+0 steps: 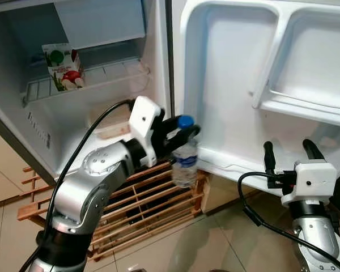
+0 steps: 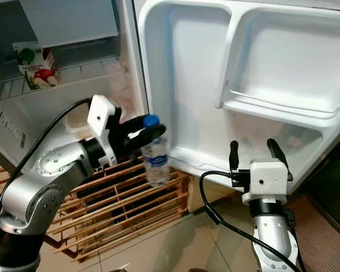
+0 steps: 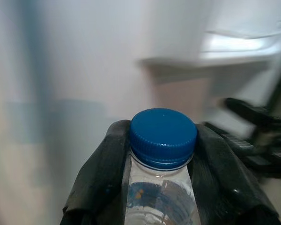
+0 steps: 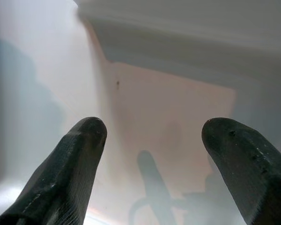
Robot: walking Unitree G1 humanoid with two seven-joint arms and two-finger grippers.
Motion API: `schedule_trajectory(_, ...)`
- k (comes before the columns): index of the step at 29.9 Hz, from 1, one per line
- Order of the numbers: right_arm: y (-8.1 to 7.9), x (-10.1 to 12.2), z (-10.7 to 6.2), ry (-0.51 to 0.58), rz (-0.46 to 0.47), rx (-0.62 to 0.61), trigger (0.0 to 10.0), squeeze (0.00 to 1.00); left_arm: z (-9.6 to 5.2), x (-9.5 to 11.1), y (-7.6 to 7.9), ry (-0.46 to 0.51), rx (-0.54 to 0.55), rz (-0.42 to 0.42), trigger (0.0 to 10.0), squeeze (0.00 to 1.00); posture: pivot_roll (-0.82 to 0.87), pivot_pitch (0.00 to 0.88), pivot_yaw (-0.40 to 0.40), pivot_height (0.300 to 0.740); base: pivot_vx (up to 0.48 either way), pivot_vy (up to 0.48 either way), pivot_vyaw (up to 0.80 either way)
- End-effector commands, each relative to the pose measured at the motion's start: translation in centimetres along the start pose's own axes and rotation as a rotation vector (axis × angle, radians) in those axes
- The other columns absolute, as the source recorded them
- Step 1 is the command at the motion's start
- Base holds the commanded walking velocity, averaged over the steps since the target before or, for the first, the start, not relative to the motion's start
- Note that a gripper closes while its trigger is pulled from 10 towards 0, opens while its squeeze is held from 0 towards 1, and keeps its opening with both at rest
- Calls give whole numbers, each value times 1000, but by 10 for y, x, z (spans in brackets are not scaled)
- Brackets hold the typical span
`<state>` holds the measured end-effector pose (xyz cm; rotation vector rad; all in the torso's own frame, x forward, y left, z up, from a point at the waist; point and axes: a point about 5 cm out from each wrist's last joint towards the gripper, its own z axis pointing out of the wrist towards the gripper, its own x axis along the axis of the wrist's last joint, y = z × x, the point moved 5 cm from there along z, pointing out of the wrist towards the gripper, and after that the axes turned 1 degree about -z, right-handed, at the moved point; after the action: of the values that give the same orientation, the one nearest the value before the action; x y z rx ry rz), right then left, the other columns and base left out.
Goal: Restocking fridge
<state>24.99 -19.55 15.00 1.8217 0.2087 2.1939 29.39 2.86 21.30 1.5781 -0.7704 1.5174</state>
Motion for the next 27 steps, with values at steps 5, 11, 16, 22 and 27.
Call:
schedule_trajectory(5,1,3,3,18,-8,3,10000,0,2,25,1,79,-36,22,10000,0,-242,0,51,732,0,0,0)
schedule_trajectory(11,-5,7,4,31,-3,7,10000,0,13,64,-13,288,152,381,10000,0,-243,0,50,732,0,0,0)
schedule_trajectory(16,-7,9,3,36,0,9,10000,0,20,75,-11,373,164,449,10000,0,-250,0,48,732,0,0,0)
schedule_trajectory(22,-9,10,1,42,-2,14,10000,0,30,73,-13,475,192,545,10000,0,-269,0,49,732,0,0,0)
schedule_trajectory(27,-6,6,-2,32,-14,13,10000,0,42,52,-15,469,204,571,10000,0,-291,2,51,732,0,0,0)
